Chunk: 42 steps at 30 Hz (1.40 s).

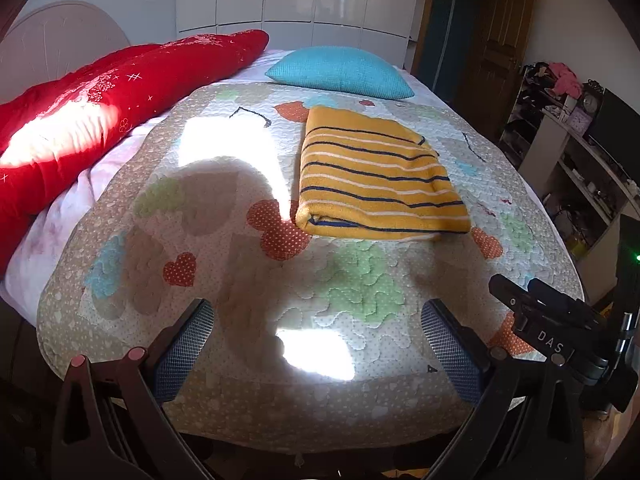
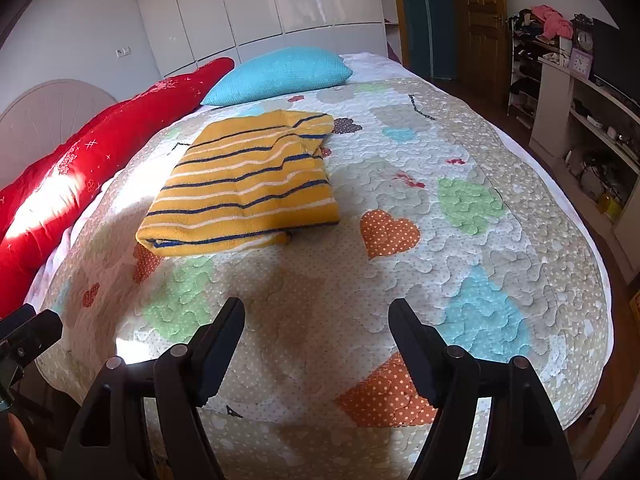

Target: Fold small clothes

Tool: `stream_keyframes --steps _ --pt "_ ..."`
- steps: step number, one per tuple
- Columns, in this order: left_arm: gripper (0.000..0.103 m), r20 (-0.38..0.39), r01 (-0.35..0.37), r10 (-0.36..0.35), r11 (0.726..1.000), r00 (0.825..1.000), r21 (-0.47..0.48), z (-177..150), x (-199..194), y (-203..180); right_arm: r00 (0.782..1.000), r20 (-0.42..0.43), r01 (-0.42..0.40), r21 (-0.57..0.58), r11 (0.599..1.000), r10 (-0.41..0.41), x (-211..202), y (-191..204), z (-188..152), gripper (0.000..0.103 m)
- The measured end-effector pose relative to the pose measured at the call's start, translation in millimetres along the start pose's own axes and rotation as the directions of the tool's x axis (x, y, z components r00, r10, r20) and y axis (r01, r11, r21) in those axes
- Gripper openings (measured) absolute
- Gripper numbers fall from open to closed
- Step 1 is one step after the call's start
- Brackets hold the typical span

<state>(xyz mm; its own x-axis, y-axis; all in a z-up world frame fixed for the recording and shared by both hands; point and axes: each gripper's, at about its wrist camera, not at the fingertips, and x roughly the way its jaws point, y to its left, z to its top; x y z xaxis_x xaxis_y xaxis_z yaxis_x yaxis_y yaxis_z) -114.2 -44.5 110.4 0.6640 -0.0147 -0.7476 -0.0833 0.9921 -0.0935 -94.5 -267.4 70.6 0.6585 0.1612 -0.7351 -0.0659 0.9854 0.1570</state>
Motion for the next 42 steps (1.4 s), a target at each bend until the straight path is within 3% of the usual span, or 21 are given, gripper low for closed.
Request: stream_keyframes --steps 12,42 --pt "0.103 -0.053 -0.002 0.002 1.000 0.999 -0.004 -4.2 11.3 6.5 0.999 -0.033 -0.015 -0.022 1.000 0.014 9.8 14.6 -4.2 0.080" --pt "0.103 -0.139 0.012 -0.011 1.000 0.990 0.004 -15.9 30.5 3.9 0.998 -0.068 -0.011 -0.005 1.000 0.011 21.4 9.6 -11.2 0.081"
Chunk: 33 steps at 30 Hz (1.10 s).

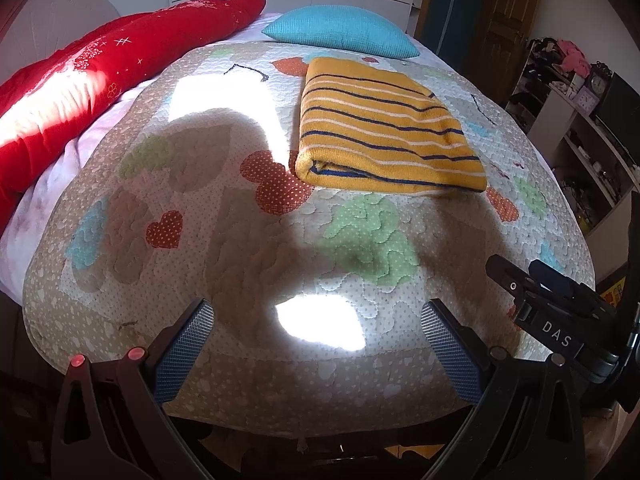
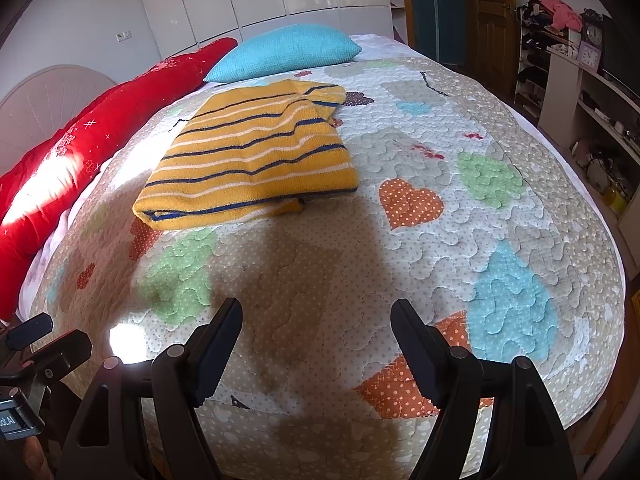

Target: Fold small clothes

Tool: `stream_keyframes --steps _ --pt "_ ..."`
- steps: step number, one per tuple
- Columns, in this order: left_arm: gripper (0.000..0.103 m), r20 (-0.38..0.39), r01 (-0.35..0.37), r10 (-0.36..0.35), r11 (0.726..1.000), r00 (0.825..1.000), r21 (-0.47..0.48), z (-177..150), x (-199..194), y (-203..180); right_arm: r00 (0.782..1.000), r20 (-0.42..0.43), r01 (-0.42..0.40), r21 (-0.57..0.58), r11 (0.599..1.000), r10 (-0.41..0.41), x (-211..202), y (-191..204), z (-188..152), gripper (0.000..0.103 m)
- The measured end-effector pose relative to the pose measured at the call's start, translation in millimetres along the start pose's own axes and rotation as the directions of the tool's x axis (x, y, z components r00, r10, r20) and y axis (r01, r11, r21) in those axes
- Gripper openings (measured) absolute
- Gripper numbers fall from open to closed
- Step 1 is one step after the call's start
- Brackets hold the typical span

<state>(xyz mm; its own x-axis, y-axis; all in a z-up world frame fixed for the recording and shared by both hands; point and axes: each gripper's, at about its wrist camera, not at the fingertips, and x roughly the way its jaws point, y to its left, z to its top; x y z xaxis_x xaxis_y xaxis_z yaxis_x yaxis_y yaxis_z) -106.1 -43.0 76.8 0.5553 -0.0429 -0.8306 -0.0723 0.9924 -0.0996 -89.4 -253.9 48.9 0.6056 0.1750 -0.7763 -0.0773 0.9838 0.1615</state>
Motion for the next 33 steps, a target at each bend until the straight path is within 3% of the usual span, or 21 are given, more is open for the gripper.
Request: stream_keyframes --steps 19,27,33 --pt "0.103 -0.064 0.003 -0.005 1.000 0.998 -0.030 -5.6 18.3 8.8 1.000 -0.012 0.002 -0.003 1.000 -0.002 14.1 3.0 -1.4 0.082" --pt "0.103 -0.084 0.008 -0.011 0.999 0.996 -0.039 -3.0 28.1 12.9 0.998 0.063 0.014 -0.042 0.999 -0.012 8.9 11.0 5.6 0.083" --pt "0.103 -0.100 0.013 -0.016 1.000 0.995 -0.028 -2.5 35.8 9.2 0.998 0.058 0.018 -0.049 0.999 -0.015 15.8 10.4 7.5 0.083"
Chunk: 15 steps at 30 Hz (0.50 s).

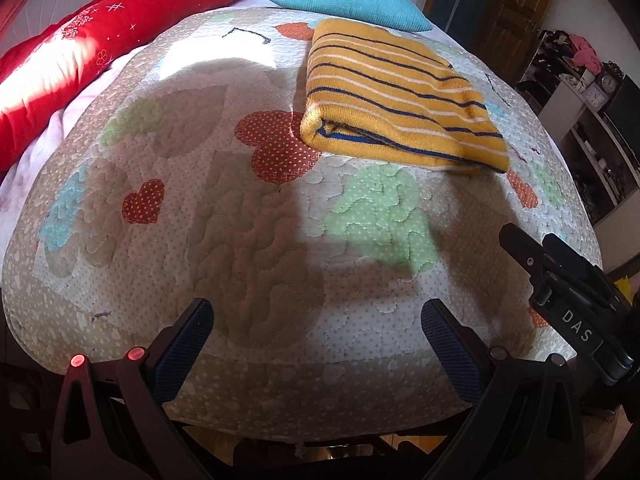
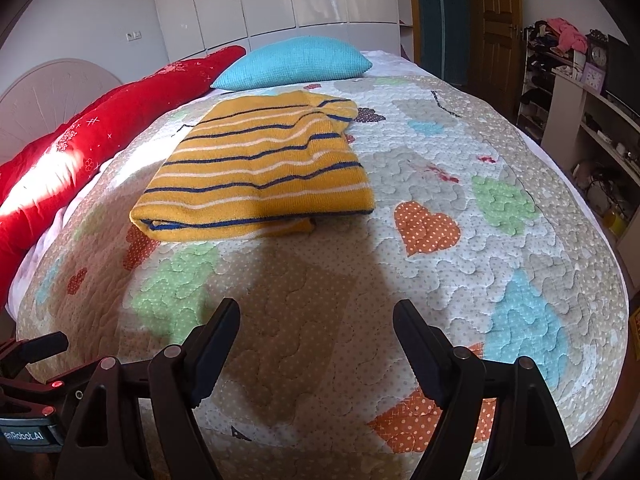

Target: Fold small clothes

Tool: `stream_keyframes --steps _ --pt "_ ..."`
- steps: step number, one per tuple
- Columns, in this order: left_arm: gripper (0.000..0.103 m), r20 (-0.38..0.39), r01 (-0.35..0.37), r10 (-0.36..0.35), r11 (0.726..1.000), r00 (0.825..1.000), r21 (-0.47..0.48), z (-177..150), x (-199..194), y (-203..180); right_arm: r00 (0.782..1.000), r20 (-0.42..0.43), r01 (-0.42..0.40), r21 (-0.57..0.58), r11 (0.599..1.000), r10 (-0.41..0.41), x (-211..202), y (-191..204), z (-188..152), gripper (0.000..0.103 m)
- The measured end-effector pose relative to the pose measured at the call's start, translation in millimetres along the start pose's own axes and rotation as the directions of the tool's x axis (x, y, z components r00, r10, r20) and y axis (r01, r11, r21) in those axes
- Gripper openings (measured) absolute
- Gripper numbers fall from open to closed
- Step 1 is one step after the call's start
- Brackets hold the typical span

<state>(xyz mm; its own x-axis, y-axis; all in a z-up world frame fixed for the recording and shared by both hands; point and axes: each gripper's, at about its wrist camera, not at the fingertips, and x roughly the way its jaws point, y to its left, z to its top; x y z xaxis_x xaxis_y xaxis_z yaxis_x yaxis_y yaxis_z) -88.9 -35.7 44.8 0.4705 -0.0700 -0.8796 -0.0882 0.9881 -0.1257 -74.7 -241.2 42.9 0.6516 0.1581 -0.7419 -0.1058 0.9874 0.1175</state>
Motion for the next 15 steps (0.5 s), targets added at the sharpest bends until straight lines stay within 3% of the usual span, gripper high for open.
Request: stream_keyframes --steps 15 --pt "0.103 -0.022 0.006 -0.006 1.000 1.000 0.004 2.5 9.5 0.6 0.999 -0.032 0.007 0.002 1.000 -0.007 11.1 -4.4 -1.6 0.083"
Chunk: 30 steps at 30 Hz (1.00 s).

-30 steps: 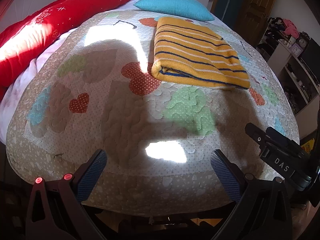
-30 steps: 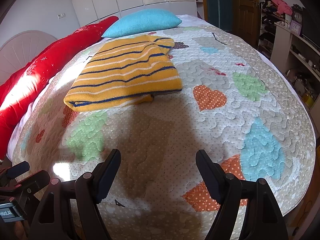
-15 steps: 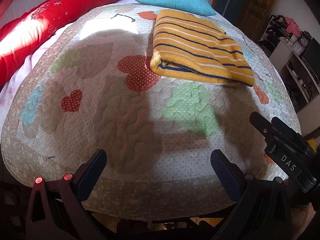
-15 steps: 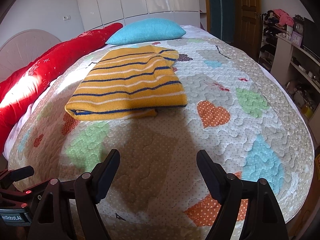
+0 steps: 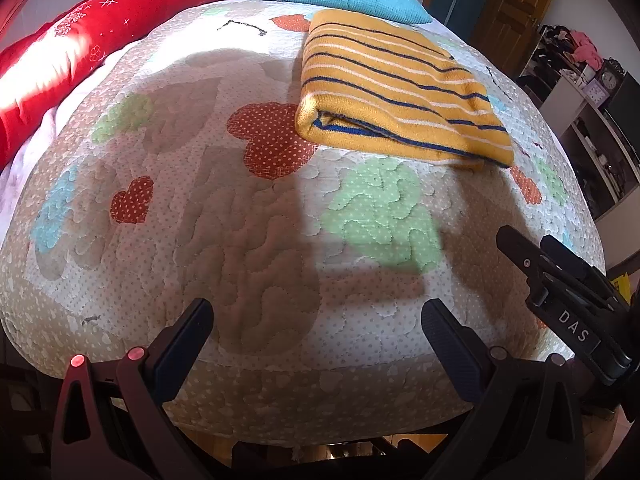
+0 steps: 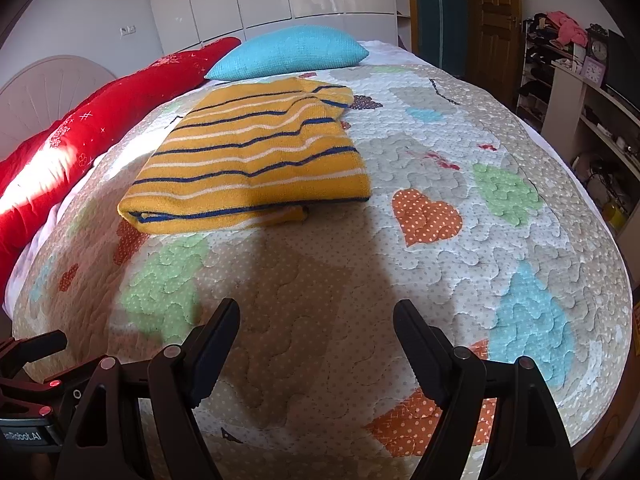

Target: Fold small clothes

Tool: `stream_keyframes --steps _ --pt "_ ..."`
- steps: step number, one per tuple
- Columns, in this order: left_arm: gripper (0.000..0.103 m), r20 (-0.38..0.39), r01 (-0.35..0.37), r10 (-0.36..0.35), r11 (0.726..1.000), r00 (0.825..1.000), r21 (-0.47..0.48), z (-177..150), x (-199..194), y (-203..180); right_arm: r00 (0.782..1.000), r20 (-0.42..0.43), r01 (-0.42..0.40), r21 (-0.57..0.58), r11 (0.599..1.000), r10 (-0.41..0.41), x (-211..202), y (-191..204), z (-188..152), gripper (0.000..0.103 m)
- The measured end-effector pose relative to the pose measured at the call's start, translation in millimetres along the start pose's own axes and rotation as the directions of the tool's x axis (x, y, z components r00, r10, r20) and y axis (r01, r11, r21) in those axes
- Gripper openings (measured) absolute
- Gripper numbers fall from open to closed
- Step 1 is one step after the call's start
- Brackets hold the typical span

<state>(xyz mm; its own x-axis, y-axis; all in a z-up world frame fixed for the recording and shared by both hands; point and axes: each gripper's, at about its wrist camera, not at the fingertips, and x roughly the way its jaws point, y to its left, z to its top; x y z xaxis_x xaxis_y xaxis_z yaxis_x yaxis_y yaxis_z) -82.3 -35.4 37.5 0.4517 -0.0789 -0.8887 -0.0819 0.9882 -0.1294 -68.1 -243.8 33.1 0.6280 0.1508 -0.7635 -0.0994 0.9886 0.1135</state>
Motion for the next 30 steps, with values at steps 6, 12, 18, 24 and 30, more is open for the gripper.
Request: stream_keyframes --steps 6,12,18,24,30 --pt "0.103 -0.003 0.002 -0.002 1.000 1.000 -0.008 0.3 0.5 2.8 1.000 -0.009 0.003 -0.002 1.000 -0.003 2.3 0.6 0.0 0.084" --pt "0.103 -0.001 0.004 -0.004 1.000 1.000 -0.010 0.8 0.3 3.8 1.000 -0.019 0.011 -0.003 1.000 -0.011 4.2 -0.1 -0.2 0.084" --pt "0.103 0.006 0.000 0.000 1.000 1.000 -0.021 1.2 -2.0 6.1 1.000 -0.026 0.011 0.006 1.000 -0.010 4.8 -2.9 -0.7 0.084" --pt "0.103 0.018 0.003 -0.002 1.000 1.000 -0.011 0.7 -5.1 3.9 0.999 -0.034 0.009 0.012 1.000 -0.009 5.9 -5.1 -2.7 0.084" --pt "0.103 0.020 0.008 -0.008 1.000 1.000 -0.008 -0.4 -6.6 2.4 0.999 -0.036 0.010 0.014 1.000 -0.009 5.4 -4.0 -5.9 0.084"
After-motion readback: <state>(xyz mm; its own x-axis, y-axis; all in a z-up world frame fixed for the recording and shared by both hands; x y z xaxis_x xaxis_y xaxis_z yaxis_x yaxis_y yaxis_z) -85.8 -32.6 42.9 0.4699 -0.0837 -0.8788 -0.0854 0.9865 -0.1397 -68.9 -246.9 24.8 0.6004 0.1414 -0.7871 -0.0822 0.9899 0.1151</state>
